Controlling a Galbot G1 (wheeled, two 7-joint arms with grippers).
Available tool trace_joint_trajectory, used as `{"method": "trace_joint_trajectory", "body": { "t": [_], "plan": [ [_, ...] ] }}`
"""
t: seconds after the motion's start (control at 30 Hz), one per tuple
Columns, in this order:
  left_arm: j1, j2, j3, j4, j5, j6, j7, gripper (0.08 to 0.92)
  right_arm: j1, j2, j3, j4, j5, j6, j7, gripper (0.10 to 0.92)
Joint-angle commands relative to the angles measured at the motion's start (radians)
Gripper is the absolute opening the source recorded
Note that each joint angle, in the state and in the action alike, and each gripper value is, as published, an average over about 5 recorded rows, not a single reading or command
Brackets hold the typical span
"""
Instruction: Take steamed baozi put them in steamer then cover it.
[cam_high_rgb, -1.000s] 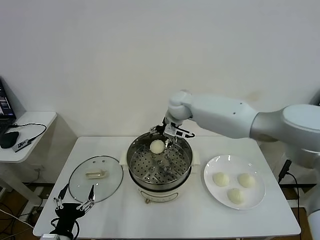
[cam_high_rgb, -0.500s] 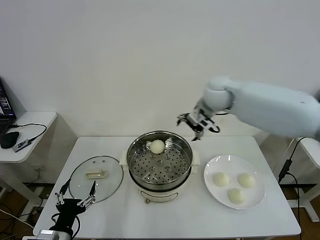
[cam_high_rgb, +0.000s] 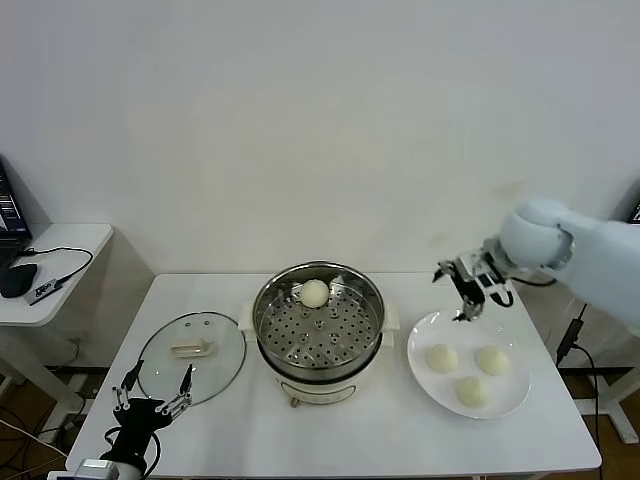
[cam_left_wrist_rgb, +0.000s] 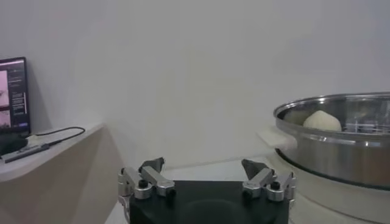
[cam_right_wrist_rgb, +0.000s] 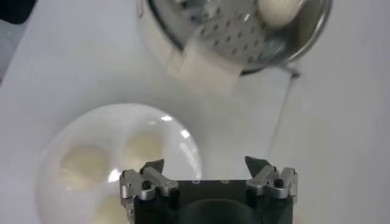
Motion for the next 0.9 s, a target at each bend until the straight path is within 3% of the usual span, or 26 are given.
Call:
{"method": "trace_joint_trajectory", "body": {
  "t": [0.03,0.9],
  "plan": [
    [-0.002,0.004,0.001,0.008,-0.003,-0.003,0.004,0.823,-0.293,-0.065,0.156,-0.003,-0.084,-0.05,0.0,0.823],
    [-0.006,0.003,-0.018,0.031,0.005,-0.004,0.006,0.823,-0.427,0.242,0.242,-0.331,-0.154,-0.032,0.065,0.823]
  ]
}}
